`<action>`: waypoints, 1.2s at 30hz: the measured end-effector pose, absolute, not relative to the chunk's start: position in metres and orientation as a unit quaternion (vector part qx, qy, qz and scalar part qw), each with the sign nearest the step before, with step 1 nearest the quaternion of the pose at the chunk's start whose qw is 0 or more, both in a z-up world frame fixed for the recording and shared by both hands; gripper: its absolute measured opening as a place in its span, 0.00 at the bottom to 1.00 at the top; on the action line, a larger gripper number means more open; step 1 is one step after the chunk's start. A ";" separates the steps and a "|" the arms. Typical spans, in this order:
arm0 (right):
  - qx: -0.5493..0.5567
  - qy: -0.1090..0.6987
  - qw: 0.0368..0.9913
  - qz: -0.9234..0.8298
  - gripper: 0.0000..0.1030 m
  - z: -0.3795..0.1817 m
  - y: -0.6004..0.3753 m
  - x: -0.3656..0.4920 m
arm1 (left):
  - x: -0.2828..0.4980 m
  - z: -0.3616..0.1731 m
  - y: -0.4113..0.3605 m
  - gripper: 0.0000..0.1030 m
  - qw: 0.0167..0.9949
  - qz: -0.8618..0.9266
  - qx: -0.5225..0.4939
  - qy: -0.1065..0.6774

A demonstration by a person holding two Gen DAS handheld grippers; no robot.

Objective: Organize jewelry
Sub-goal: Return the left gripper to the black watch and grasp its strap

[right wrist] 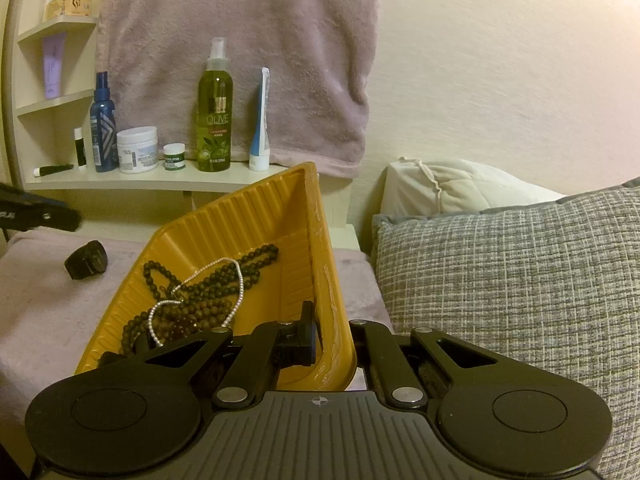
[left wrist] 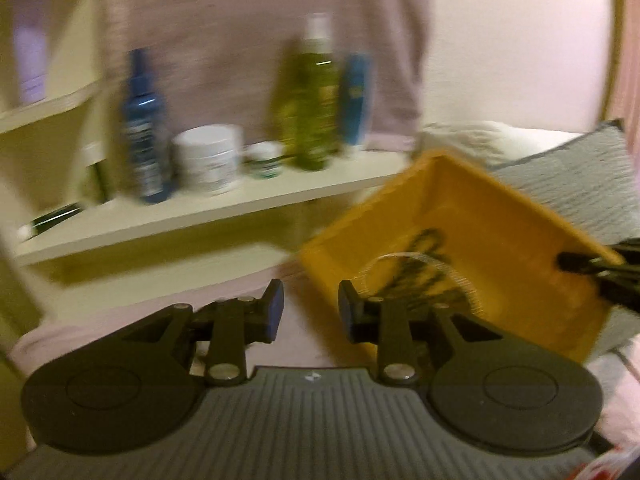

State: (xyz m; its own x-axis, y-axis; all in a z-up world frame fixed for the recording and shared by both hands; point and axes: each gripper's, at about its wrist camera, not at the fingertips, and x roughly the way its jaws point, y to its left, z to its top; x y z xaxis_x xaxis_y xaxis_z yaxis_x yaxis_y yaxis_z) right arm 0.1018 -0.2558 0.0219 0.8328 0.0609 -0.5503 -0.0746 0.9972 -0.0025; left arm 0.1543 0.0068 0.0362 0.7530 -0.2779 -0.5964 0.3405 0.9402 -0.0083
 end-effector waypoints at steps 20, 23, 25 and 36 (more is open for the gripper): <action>-0.016 0.289 0.957 0.034 0.05 0.020 -0.257 0.103 | 0.170 -0.016 0.037 0.42 0.937 -0.090 0.066 0.330; -0.016 0.291 0.956 0.033 0.05 0.019 -0.258 0.103 | 0.181 -0.022 0.029 0.42 0.936 -0.092 0.080 0.329; -0.016 0.292 0.956 0.032 0.05 0.018 -0.259 0.103 | 0.188 -0.027 0.023 0.42 0.934 -0.092 0.091 0.332; -0.015 0.296 0.954 0.030 0.05 0.016 -0.261 0.105 | 0.218 -0.048 0.015 0.24 0.923 -0.087 0.095 0.362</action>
